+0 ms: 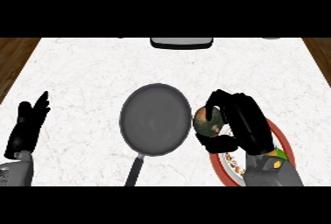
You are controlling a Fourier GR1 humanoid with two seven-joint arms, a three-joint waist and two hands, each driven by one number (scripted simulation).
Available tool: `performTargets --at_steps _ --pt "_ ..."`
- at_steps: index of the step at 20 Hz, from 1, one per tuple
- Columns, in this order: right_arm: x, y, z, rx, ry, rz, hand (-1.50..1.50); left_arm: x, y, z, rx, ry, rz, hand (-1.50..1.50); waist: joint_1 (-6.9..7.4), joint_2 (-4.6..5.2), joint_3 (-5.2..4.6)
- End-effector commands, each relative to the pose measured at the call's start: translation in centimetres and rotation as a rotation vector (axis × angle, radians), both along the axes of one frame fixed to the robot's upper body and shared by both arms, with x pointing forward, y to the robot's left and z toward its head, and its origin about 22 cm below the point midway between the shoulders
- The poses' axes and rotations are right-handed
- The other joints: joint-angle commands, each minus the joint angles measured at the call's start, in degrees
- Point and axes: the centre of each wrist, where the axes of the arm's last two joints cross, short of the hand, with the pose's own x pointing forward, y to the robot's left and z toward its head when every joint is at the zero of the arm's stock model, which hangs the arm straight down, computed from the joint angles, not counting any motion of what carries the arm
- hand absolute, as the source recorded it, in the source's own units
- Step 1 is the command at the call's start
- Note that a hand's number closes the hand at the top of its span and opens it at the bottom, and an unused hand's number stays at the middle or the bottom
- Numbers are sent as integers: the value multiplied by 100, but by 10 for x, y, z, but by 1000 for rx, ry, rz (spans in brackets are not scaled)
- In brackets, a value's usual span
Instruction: Pick the squash from the plate and place it in the pan
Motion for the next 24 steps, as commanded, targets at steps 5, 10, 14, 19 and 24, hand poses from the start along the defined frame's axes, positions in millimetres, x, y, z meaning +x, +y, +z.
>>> performTargets --at_steps 5,10,14,19,24 --pt "61 69 -13 70 95 -3 150 6 8 -1 -12 -4 -5 0 57 25 0" --pt "79 90 -62 63 128 -50 150 8 -5 4 6 -9 -27 0 157 45 3" --pt "94 112 -60 50 182 -38 150 4 -18 -1 -1 -17 -43 0 227 47 3" --pt "93 108 -91 93 234 -12 150 9 -17 19 -12 -5 -79 0 413 75 10" --pt "98 100 -101 207 327 -28 -150 27 -19 17 6 -32 -100 0 634 191 11"
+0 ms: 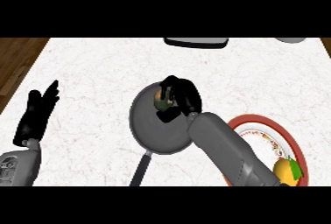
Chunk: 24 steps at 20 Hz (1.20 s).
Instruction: Pick the squash from the plate and place it in the pan
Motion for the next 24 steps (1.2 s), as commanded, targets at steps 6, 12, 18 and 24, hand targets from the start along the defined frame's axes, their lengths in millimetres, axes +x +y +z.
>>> performTargets --at_steps 6,12,18,24 --pt "3 0 -13 112 59 13 -150 14 -18 2 2 -12 -44 0 259 83 5" --pt "-5 1 -18 269 -24 -33 -150 7 -18 0 -15 -14 -57 0 284 49 11" --pt "6 1 -5 390 -111 -104 -150 -1 -12 -10 9 -13 -2 0 67 -4 3" --pt "21 -11 -1 464 -99 -214 -150 -21 9 -14 -7 22 28 0 -240 -92 -4"
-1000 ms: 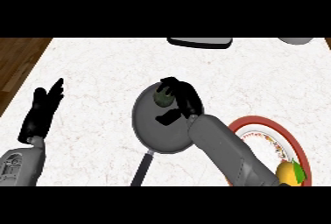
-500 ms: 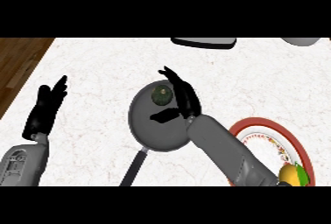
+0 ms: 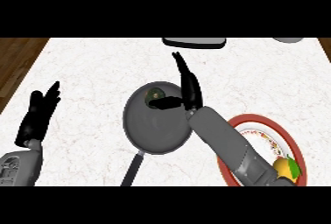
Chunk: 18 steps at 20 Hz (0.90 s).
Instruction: Pick the squash from the plate and place it in the pan
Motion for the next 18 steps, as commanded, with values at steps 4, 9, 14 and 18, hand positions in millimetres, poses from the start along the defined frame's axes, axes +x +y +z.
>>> performTargets --at_steps 4,9,14,18 --pt "18 -53 0 73 -5 -88 -150 -25 35 -7 -1 10 69 0 -407 -104 -9" --pt "19 -129 6 109 -36 -99 -150 -24 14 6 -11 22 87 0 -477 -134 -6" --pt "-7 -195 4 98 1 -54 -150 -30 32 1 13 6 97 0 -518 -130 -11" --pt "-23 -262 18 101 -1 -29 -150 -37 26 -15 12 19 90 0 -533 -128 -11"
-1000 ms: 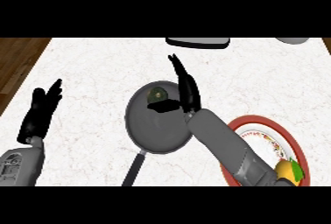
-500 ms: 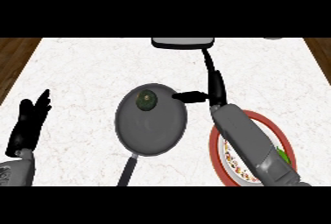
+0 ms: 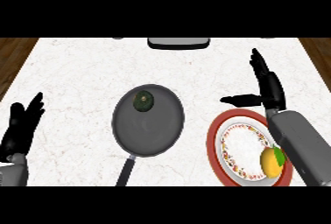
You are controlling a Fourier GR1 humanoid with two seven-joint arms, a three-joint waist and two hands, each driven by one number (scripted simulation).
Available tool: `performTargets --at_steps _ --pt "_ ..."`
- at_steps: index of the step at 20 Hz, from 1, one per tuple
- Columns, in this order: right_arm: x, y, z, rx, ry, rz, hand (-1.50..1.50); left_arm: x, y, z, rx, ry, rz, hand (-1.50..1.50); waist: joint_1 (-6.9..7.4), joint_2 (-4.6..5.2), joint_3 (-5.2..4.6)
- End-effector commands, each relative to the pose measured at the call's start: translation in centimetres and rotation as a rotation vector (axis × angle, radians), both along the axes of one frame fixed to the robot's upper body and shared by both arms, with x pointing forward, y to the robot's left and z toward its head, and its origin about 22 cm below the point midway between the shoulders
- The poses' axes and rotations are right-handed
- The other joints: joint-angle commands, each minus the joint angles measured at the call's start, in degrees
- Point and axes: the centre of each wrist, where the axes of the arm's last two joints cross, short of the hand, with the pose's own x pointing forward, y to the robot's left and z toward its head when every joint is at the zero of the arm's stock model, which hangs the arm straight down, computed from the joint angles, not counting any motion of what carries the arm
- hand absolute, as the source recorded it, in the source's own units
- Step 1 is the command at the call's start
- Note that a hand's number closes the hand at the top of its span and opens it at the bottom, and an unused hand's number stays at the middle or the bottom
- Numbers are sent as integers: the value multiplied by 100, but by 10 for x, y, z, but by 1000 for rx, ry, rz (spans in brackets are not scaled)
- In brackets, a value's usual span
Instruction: Pick the squash from the plate and place it in the pan
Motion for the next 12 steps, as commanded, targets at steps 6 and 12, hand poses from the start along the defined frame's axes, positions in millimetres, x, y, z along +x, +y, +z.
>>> performTargets --at_steps 6,12 --pt "-40 -95 14 -26 7 60 -150 0 -19 -8 10 -6 -7 0 27 13 0" --pt "-67 -154 24 -58 9 59 -150 17 -4 5 -4 -12 -2 0 13 17 -1"
